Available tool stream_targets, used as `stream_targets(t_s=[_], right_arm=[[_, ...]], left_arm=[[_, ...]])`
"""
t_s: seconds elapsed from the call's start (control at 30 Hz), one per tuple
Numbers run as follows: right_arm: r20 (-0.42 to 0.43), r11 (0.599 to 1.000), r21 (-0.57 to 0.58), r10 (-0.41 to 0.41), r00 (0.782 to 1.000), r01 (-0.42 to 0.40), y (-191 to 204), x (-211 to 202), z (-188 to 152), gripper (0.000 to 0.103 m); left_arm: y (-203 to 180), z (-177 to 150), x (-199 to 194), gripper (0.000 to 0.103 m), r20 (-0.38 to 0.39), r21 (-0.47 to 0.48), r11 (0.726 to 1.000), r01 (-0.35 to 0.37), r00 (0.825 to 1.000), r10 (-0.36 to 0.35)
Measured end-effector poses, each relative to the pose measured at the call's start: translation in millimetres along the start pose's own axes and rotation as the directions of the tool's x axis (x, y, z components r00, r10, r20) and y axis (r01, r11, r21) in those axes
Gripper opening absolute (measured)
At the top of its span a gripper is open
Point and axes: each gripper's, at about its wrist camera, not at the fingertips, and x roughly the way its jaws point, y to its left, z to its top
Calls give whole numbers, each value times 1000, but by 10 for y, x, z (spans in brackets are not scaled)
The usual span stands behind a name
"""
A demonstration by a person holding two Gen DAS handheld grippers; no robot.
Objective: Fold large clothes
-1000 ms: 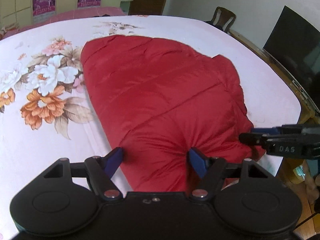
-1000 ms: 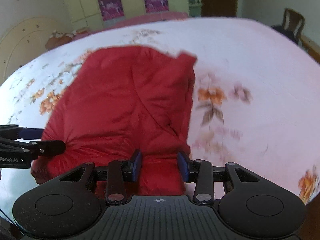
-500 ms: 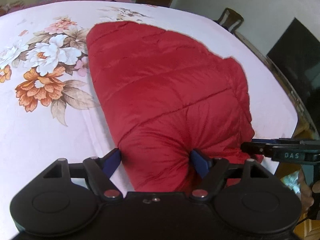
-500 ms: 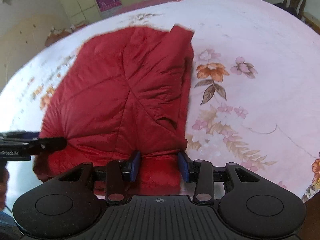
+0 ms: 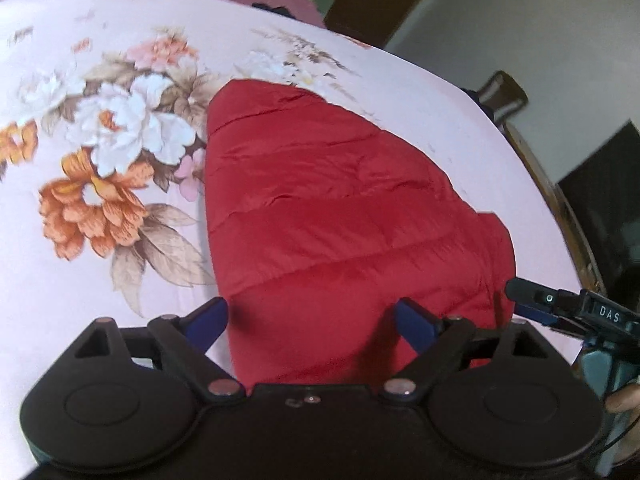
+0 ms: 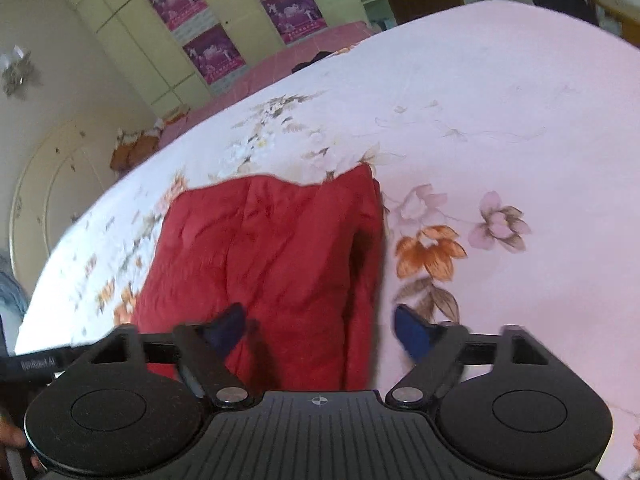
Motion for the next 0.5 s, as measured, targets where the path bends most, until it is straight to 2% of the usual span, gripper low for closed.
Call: stream_targets(t_s=[0.23,0.5], right_arm=[[-97,994,78,82,992,-74,-218,412,151,90],[-119,977,139,179,977,-162,-391,658,135,89]], left_arm=[[72,2,175,97,-27,-63,998,5,1000,-7],[148,-28,300,97,-46,-144,989,23,998,-30]])
